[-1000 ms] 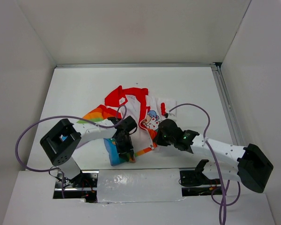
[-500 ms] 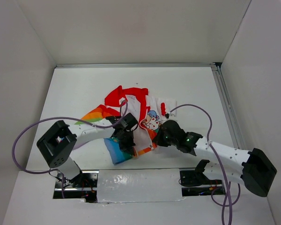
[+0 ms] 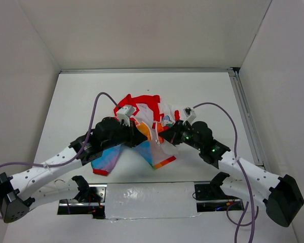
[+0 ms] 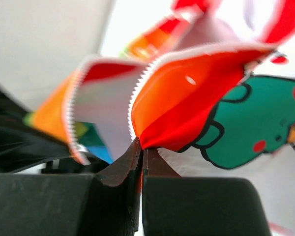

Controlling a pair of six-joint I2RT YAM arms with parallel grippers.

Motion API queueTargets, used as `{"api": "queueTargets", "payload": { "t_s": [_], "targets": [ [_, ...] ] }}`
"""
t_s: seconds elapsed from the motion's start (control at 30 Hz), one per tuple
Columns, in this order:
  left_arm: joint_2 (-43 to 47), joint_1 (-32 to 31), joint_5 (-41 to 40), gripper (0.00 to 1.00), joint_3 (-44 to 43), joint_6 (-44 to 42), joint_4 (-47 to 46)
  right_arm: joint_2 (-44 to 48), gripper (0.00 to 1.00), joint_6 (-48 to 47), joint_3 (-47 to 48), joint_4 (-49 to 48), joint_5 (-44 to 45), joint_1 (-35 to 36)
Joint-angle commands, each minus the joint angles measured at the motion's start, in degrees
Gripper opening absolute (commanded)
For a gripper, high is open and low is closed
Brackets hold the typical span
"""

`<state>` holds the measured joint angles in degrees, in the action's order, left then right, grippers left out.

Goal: Zip up the jacket

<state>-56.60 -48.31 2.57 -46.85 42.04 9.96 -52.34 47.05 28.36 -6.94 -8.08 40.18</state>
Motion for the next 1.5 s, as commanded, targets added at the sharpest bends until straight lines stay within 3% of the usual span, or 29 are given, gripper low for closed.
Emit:
{"api": "queueTargets", "payload": {
  "t_s": [0.0,0.17,0.47,0.97,1.47],
  "targets": [
    [2.9,-0.3,0.2,0.00,2.6,-7.7,-9.4,1.8,0.00,0.4,-1.1,-16.3,-8.2,-1.8],
    [6.1,-0.4,-1.2,0.00,4.6,-6.7,-12.4,1.2,0.00,0.1,2.0,-15.6,-10.9,-1.7],
    [9.0,-0.4,-2.3,0.00,7.1,-2.4,-15.1,2.9,0.00,3.4,-3.4,-23.9,-13.6,-1.5],
    [8.2,-0.4,-2.2,0.00,8.1,2.5,-15.0,3.6,0.00,6.4,-4.1,-24.0,-6.3,0.1],
    [7.4,-0.4,-2.2,0.00,8.0,4.5,-14.9,2.3,0.00,6.5,-4.0,-24.5,-4.5,1.0]
  ]
}}
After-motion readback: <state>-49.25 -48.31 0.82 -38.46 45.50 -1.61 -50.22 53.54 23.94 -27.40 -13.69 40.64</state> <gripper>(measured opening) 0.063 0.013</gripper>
